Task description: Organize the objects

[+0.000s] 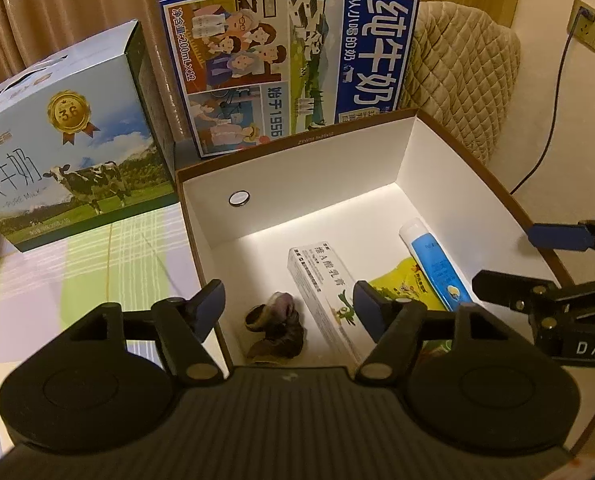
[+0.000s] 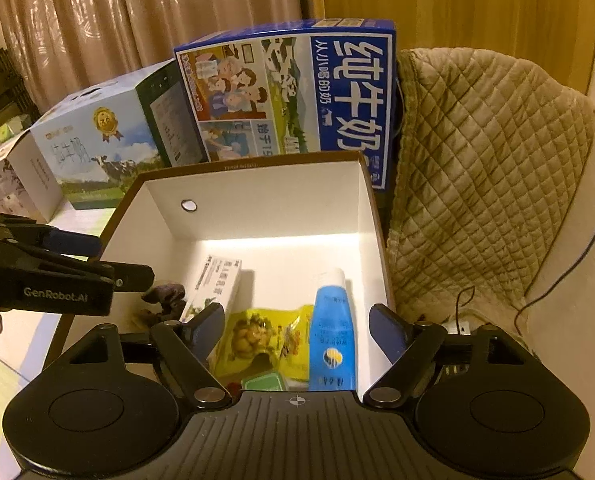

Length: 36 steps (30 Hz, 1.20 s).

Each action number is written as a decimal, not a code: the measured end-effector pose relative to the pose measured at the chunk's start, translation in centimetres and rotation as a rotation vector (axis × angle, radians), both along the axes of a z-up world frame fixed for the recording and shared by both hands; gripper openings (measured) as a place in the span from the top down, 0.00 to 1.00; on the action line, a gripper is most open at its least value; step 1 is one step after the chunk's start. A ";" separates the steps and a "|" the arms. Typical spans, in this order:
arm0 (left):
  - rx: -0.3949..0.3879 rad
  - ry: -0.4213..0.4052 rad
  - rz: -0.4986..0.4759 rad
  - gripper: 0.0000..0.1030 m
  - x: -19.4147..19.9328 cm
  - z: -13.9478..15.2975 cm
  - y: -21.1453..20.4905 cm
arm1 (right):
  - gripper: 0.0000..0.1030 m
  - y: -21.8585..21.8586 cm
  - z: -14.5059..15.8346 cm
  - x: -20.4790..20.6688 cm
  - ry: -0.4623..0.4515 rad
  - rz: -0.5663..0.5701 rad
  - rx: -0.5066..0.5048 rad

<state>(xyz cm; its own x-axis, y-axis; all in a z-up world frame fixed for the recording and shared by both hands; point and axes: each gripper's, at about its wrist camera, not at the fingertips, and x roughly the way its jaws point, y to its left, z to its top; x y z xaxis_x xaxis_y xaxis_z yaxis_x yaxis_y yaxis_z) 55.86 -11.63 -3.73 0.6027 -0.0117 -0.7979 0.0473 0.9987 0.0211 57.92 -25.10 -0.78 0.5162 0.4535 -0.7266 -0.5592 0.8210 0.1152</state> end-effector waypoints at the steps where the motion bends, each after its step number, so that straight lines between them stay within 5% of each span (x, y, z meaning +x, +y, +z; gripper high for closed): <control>1: -0.001 -0.001 -0.001 0.34 -0.2 0.1 0.0 | 0.25 -0.2 0.1 -0.2 0.000 -0.003 0.000; 23: -0.026 -0.098 0.006 0.07 -8.4 5.2 -1.8 | 0.25 -3.9 2.8 -6.5 -0.001 -0.092 0.076; 36: -0.026 -0.143 0.090 0.04 -16.5 7.1 -2.0 | 0.25 -6.2 4.7 -11.2 0.033 -0.058 0.158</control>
<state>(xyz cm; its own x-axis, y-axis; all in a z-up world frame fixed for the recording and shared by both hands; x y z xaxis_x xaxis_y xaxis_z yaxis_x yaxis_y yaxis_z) 39.38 -13.62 3.38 0.7097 0.0282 -0.7040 -0.0441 0.9990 -0.0044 46.67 -31.33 3.97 0.5217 0.5334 -0.6658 -0.5048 0.8222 0.2631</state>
